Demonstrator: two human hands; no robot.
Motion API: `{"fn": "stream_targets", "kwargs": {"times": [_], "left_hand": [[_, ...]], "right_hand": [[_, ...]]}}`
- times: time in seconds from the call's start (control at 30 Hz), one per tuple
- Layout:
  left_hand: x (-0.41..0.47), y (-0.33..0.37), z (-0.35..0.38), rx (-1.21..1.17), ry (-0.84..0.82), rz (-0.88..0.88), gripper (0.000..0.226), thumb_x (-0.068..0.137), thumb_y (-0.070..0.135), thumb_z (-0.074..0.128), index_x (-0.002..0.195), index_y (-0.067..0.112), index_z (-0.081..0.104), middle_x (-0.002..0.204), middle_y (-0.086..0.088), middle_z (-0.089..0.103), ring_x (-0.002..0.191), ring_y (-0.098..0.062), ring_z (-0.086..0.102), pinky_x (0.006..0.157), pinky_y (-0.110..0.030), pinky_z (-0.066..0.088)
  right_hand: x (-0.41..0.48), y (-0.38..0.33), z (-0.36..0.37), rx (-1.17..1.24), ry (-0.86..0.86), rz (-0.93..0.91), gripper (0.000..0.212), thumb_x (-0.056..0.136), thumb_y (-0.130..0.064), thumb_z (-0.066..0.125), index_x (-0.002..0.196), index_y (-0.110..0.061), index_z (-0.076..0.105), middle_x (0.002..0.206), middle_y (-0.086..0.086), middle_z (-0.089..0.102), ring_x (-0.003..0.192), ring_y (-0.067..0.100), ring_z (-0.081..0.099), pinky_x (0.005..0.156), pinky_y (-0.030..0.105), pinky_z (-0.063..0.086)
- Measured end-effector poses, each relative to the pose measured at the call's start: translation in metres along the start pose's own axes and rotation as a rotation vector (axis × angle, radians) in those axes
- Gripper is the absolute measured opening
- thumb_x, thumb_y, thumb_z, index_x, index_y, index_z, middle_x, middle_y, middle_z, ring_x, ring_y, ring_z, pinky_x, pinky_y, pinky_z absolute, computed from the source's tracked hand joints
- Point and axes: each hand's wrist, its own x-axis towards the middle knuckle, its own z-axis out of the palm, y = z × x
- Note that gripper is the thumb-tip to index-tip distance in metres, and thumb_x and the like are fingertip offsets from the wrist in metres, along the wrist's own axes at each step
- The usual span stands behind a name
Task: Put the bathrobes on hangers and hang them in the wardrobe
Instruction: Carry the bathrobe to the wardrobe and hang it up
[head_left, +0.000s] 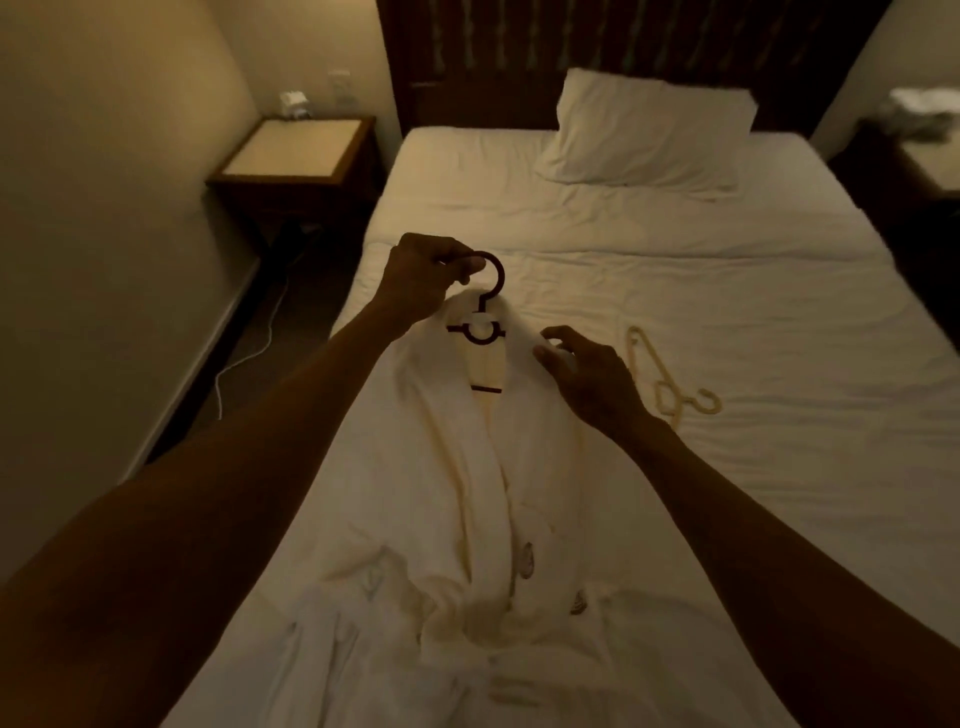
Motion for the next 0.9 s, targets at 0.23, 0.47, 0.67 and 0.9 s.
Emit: {"fn": "stream_targets", "kwargs": {"times": [0.23, 0.47, 0.67, 0.9], "left_hand": [[-0.085, 0.094, -0.16, 0.039, 0.195, 0.051, 0.018, 0.09, 0.023, 0.071, 0.095, 0.007, 0.078, 0.078, -0.001, 0.072, 0.069, 0.002, 0.063, 0.068, -0.014, 0.051], [-0.206, 0.142, -0.336, 0.126, 0.348, 0.069, 0.014, 0.087, 0.027, 0.074, 0.093, 0.015, 0.079, 0.069, 0.01, 0.068, 0.058, 0.006, 0.059, 0.057, -0.008, 0.042], [-0.338, 0.162, -0.466, 0.158, 0.523, 0.017, 0.024, 0.086, 0.036, 0.074, 0.081, 0.014, 0.079, 0.071, -0.001, 0.072, 0.056, 0.002, 0.055, 0.054, -0.01, 0.038], [-0.464, 0.196, -0.573, 0.197, 0.651, -0.006, 0.022, 0.084, 0.034, 0.076, 0.082, 0.013, 0.08, 0.079, -0.003, 0.075, 0.068, -0.007, 0.062, 0.058, -0.014, 0.044]], "right_hand": [[-0.019, -0.178, -0.061, 0.061, -0.012, -0.249, 0.042, 0.096, -0.061, 0.035, 0.121, -0.036, 0.058, 0.111, -0.004, 0.069, 0.095, 0.019, 0.064, 0.081, 0.042, 0.053], [-0.087, -0.365, -0.077, 0.005, 0.052, -0.495, 0.032, 0.102, -0.04, 0.041, 0.105, -0.017, 0.063, 0.089, 0.003, 0.069, 0.078, 0.021, 0.062, 0.065, 0.031, 0.046], [-0.175, -0.51, -0.092, -0.131, 0.203, -0.752, 0.033, 0.101, -0.038, 0.043, 0.097, -0.015, 0.067, 0.082, 0.007, 0.069, 0.071, 0.025, 0.063, 0.056, 0.028, 0.039], [-0.259, -0.64, -0.098, -0.105, 0.089, -0.85, 0.033, 0.1, -0.043, 0.043, 0.09, -0.018, 0.063, 0.079, 0.001, 0.065, 0.074, 0.024, 0.06, 0.067, 0.038, 0.049]]}}
